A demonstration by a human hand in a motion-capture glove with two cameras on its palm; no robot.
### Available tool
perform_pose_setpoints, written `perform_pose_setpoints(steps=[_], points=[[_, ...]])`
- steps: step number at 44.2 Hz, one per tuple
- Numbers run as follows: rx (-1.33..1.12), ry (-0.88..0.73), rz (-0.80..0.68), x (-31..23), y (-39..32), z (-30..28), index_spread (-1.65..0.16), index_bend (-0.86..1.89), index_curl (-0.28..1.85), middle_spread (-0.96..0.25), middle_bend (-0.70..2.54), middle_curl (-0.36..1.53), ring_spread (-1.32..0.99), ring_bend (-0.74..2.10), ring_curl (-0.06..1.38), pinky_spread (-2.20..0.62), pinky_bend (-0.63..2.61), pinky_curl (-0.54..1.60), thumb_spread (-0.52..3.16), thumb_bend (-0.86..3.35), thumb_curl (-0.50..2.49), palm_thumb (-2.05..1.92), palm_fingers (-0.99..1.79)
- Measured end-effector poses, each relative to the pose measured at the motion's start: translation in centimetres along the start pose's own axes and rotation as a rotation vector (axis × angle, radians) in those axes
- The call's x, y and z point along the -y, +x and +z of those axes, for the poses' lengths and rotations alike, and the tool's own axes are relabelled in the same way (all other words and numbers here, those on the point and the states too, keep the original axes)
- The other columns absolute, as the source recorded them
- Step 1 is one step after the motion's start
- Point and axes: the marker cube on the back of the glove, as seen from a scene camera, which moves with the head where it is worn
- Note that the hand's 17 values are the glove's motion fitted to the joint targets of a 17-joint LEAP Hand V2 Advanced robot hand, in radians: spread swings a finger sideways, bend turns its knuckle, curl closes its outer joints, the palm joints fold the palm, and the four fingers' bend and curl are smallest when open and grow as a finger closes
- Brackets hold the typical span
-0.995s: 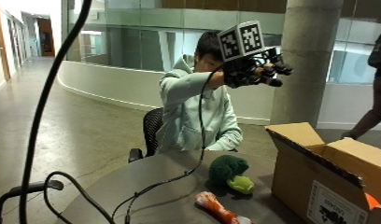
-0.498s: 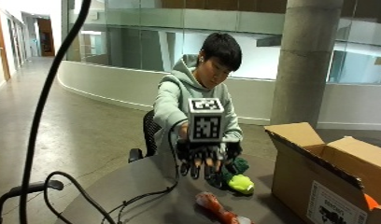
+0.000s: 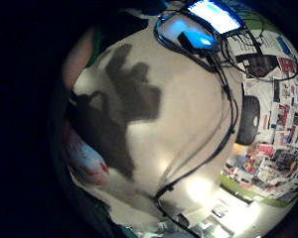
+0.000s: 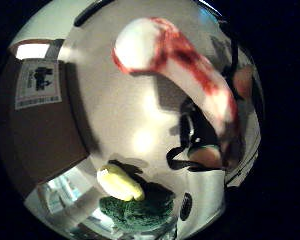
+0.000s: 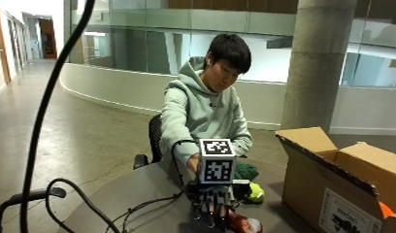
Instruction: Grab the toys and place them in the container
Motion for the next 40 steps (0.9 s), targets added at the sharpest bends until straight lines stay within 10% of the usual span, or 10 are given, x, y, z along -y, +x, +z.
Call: perform_pose_setpoints(steps=[23, 40], points=[[0.2, 0.208, -0.3, -9.6, 1.3, -18.2, -0.07, 1.36, 0.71, -0.24, 0.88, 0.5, -0.17, 0.21, 0.04, -0.01, 0.21, 0.28, 1.0, 0.13, 0.68, 0.68, 0.31], [0.382, 0.69, -0.479, -18.3, -11.2, -34.1, -0.06, 1.34, 0.72, -0.3, 0.85, 0.56, -0.26, 0.35, 0.12, -0.01, 0.24, 0.31, 1.0, 0.1, 0.78, 0.66, 0.35]])
